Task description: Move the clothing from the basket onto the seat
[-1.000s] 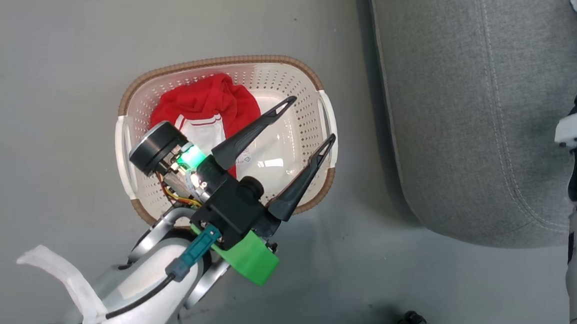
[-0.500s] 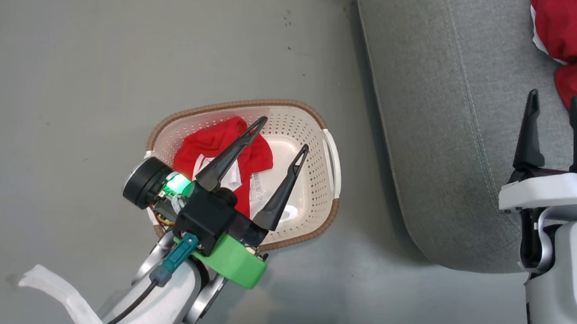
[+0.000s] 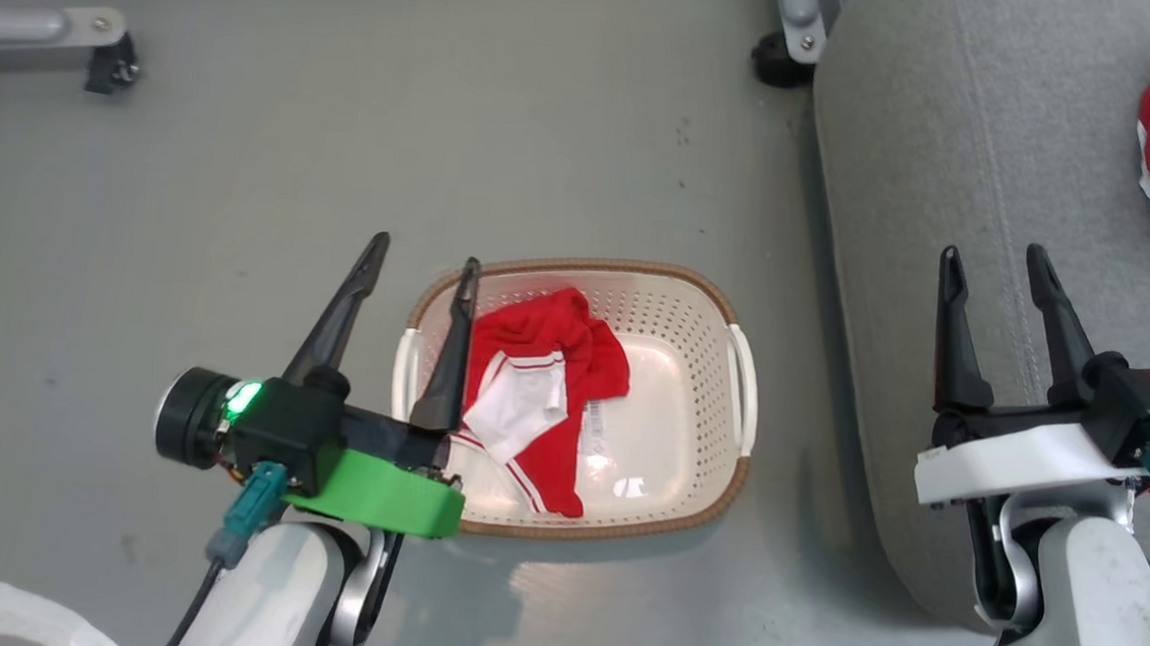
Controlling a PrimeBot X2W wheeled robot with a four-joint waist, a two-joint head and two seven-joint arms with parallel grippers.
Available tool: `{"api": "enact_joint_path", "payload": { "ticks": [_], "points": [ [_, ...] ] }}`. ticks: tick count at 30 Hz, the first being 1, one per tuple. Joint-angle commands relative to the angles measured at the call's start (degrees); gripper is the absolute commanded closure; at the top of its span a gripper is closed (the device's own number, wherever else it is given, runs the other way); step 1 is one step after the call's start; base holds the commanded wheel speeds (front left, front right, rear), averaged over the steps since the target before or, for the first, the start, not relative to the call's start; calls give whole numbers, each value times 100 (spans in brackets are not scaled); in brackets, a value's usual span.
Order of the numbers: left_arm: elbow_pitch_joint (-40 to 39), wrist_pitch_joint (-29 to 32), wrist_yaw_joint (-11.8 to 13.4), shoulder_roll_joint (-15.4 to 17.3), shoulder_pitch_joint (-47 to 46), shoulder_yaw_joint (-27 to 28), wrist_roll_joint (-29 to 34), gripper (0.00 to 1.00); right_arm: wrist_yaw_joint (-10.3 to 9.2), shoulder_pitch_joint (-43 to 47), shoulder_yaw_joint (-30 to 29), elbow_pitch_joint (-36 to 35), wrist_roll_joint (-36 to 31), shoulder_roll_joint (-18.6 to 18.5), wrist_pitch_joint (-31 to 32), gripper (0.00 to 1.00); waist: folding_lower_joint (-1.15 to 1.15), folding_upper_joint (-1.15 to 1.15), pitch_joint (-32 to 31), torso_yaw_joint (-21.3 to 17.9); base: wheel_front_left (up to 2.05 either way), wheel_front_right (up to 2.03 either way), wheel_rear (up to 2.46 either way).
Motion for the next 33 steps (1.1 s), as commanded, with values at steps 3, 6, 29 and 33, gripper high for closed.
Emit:
{"api": "enact_joint_path", "payload": {
  "ticks": [3, 6, 29, 33],
  "points": [
    [-69, -42, 106, -62, 255, 331, -39, 0, -3, 282, 74, -251, -53, 10, 163, 0, 0, 0, -408, 408, 0, 0, 0],
    [-105, -38, 157, -120, 471, 617, -1, 0, -3, 446, 125, -411, -72, 10, 294, 0, 0, 0, -535, 491, 0, 0, 0],
    [84, -34, -493, -427, 1849, 1853, 474, 0, -3, 1441, 457, -784, 51, 41, 733, 0, 0, 0, -1334, 441, 0, 0, 0],
    [184, -35, -575, -502, 1961, 1936, 552, 0, -3, 1550, 496, -789, 66, 45, 778, 0, 0, 0, -1432, 411, 0, 0, 0]
  ]
}}
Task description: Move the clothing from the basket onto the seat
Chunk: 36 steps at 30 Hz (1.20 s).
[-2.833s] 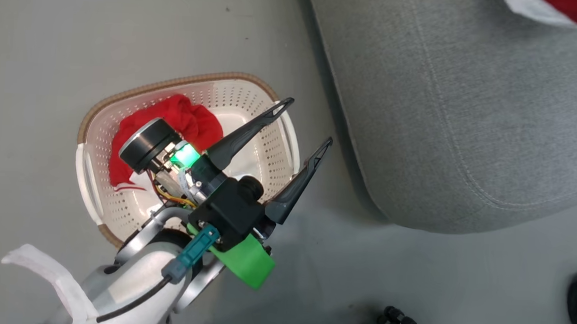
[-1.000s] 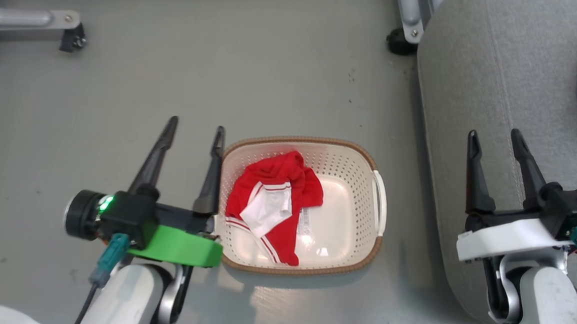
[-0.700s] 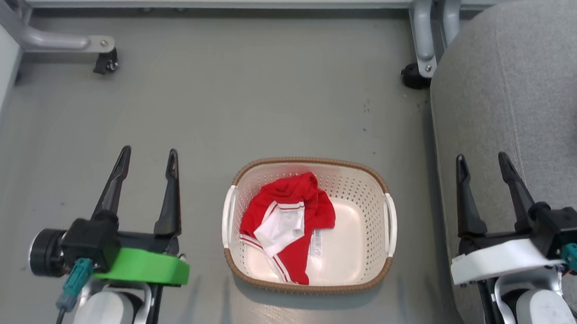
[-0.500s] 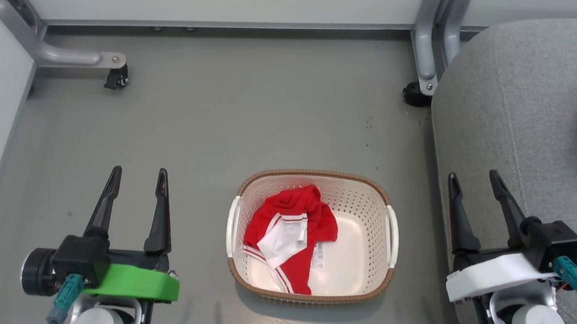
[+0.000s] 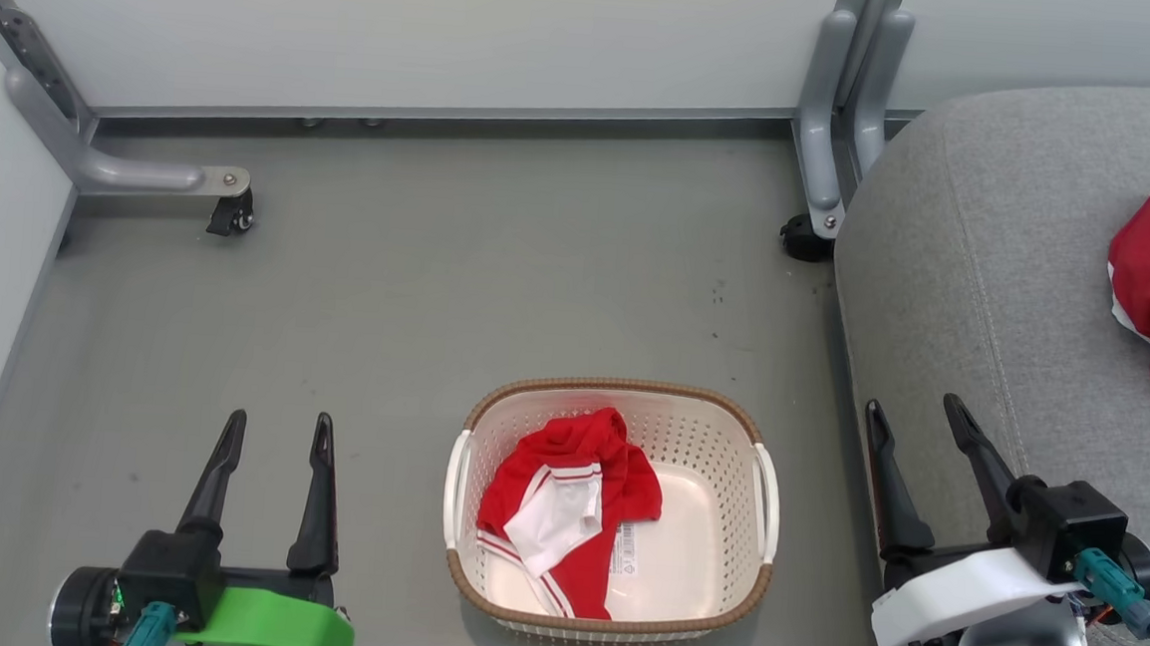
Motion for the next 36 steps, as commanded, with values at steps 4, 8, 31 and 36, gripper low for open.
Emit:
{"api": "enact_joint_path", "payload": {
  "ticks": [4, 8, 31, 36],
  "points": [
    [88, -2, -90, -56, 143, 99, 109, 0, -2, 151, 5, -57, 0, -8, 49, 0, 0, 0, -103, -33, 0, 0, 0],
    [183, -2, -168, -110, 175, 148, 163, 0, -2, 203, 16, -93, -18, -5, 64, 0, 0, 0, -125, -39, 0, 0, 0],
    [393, -2, -481, -317, -354, 230, 442, 0, -2, -36, -107, -284, -38, 4, 83, 0, 0, 0, 223, 142, 0, 0, 0],
    [485, -2, -586, -359, -840, 32, 541, 0, -2, -280, -174, -454, -52, -17, 110, 0, 0, 0, 676, 204, 0, 0, 0]
  ]
}}
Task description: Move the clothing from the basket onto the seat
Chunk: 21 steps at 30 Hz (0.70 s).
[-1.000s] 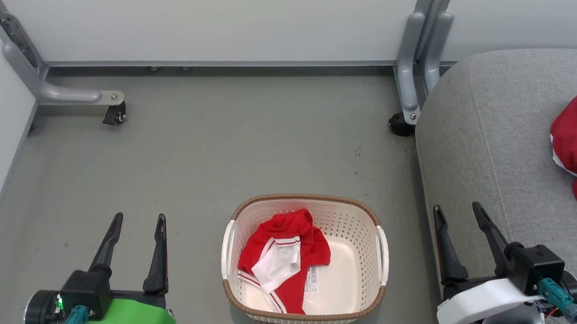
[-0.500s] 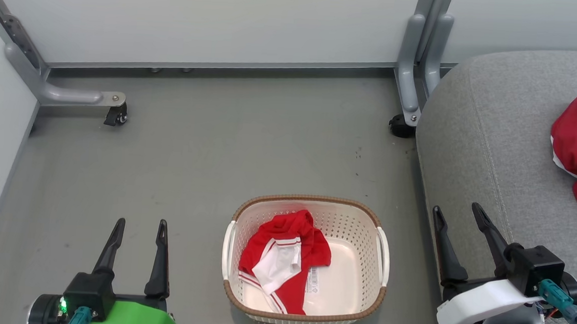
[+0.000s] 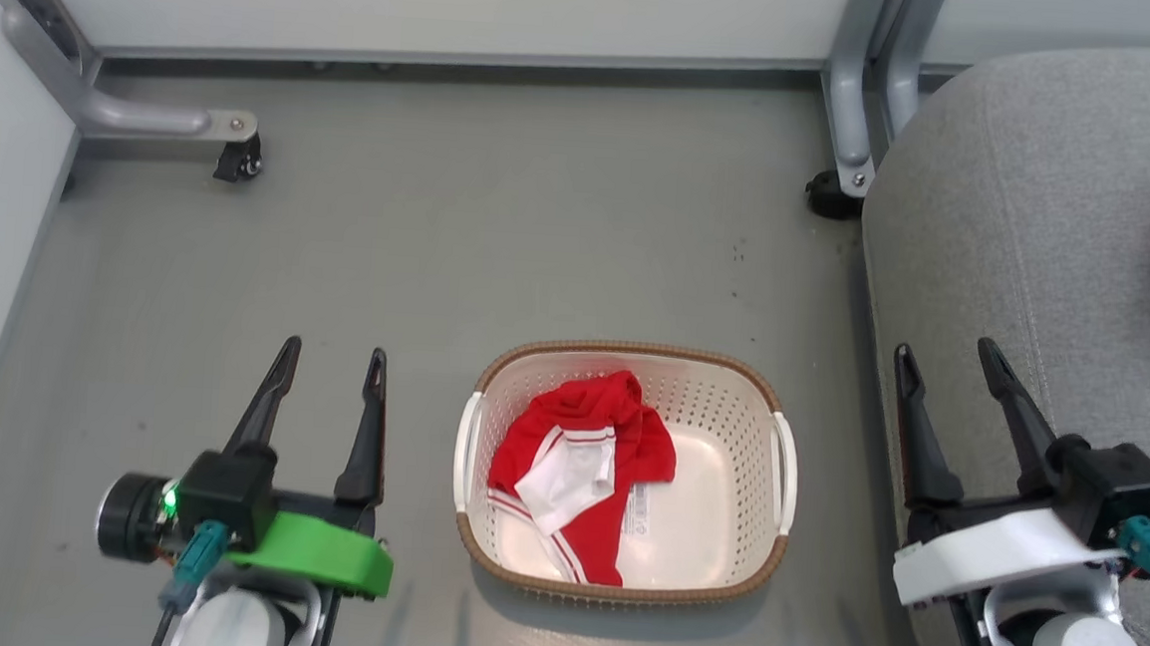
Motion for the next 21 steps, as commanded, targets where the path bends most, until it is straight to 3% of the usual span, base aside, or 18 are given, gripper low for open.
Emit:
{"api": "enact_joint_path", "payload": {
  "ticks": [1, 12, 21],
  "points": [
    [30, -2, -38, -26, -257, -65, 48, 0, -2, -159, -27, -88, -36, -46, 15, 0, 0, 0, 446, 67, 0, 0, 0],
    [723, -2, -84, -71, -1911, -1237, -72, 0, -2, -978, -121, -556, -64, -180, -74, 0, 0, 0, 1883, -107, 0, 0, 0],
    [2041, -1, 52, -63, -3274, -2484, -152, 0, -2, -1673, 28, -579, -11, -183, -355, 0, 0, 0, 2943, -519, 0, 0, 0]
  ]
}}
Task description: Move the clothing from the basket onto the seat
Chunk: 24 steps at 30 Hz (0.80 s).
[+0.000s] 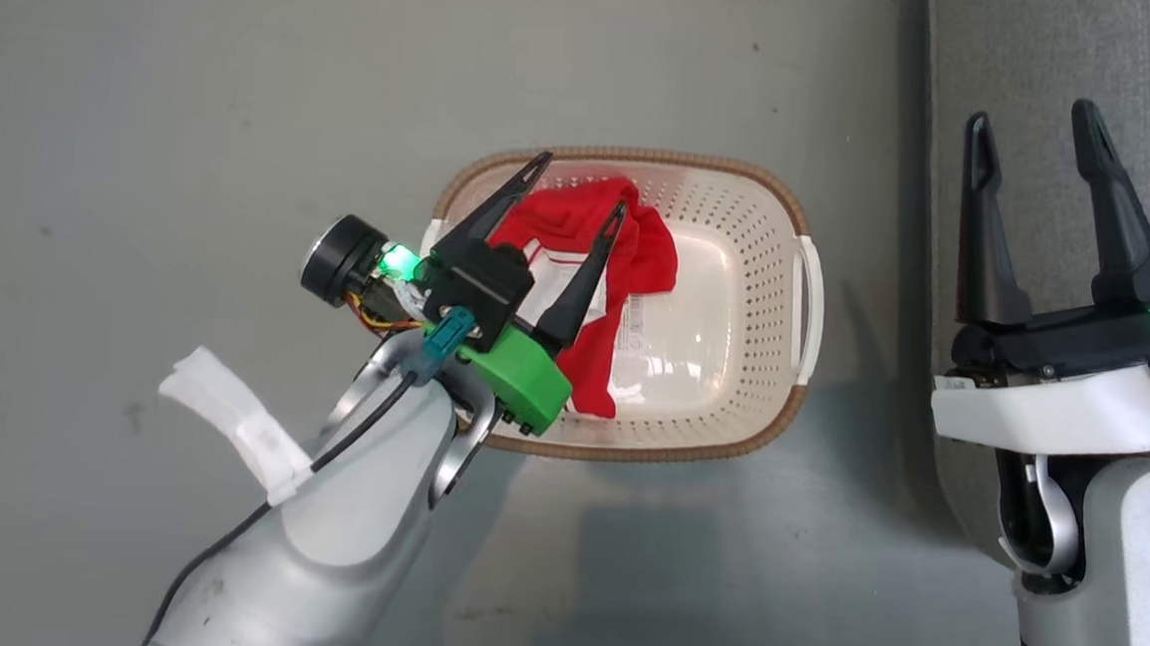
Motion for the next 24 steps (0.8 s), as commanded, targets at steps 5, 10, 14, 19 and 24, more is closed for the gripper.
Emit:
{"api": "enact_joint_path", "payload": {
  "ticks": [5, 10, 14, 19, 24],
  "points": [
    [921, -1, 52, 36, -773, -465, 62, 0, -3, -393, 135, 103, 30, 31, -263, 0, -1, 0, 1169, -641, 0, 0, 0],
    [1722, 7, 78, 37, -1324, -782, -34, 0, -3, -605, 254, 200, 95, 79, -463, 0, -1, 0, 1524, -878, 0, 0, 0],
    [2296, 58, 119, 36, -1738, -974, -113, 0, -3, -737, 352, 281, 171, 114, -594, 0, -1, 0, 1788, -1063, 0, 0, 0],
    [2975, 120, 225, 38, -2221, -1083, -168, 0, -3, -870, 493, 385, 253, 141, -714, 0, -1, 0, 2090, -1287, 0, 0, 0],
    [3577, 133, 325, 84, -2574, -1081, -148, 0, -3, -906, 574, 506, 343, 157, -806, 0, -1, 0, 2276, -1452, 0, 0, 0]
  ]
}}
